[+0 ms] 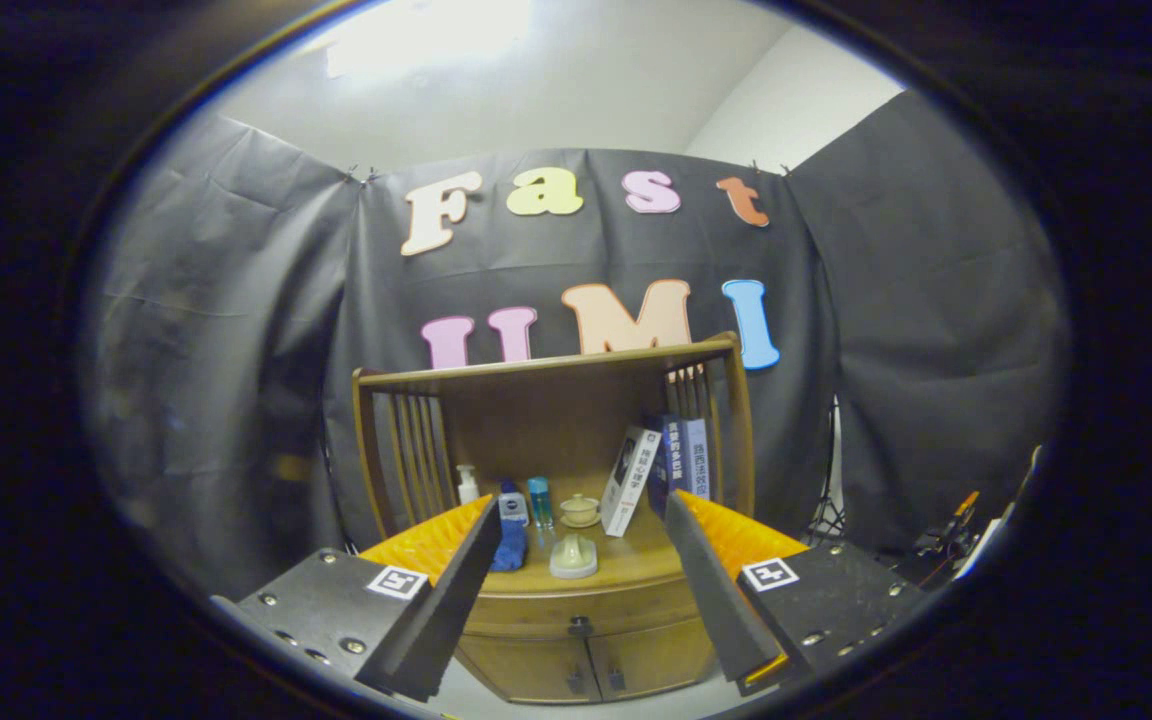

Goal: Pull open the drawer, take out the items inside it, and place them on the countertop above the cabinet.

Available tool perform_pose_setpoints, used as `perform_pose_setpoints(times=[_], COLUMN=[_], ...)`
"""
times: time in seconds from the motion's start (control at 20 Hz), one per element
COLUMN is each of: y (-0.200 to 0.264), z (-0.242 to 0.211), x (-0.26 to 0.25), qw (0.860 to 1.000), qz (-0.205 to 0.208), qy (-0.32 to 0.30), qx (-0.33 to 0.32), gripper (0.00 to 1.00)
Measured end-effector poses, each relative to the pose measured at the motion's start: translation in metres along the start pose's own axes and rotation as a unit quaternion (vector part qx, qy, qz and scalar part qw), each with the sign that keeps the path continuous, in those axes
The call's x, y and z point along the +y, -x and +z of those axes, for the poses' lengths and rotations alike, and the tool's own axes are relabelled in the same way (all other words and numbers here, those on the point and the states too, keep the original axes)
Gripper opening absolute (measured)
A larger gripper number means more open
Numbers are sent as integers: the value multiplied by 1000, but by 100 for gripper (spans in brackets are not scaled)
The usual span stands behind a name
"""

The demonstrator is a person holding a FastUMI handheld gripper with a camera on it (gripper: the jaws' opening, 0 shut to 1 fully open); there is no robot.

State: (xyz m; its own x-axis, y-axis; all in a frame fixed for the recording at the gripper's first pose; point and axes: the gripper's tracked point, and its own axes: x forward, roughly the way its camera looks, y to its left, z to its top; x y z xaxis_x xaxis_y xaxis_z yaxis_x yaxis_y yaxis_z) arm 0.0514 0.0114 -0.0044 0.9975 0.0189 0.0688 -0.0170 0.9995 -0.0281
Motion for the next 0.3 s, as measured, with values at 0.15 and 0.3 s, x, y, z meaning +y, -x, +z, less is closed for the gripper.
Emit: perform_pose_setpoints(times=[0.15,0.3], y=[-1,-1], z=[-1,0], x=[4,7], qw=[1000,1000], qz=[3,4], qy=[4,3], qx=[4,2], gripper=[98,98])
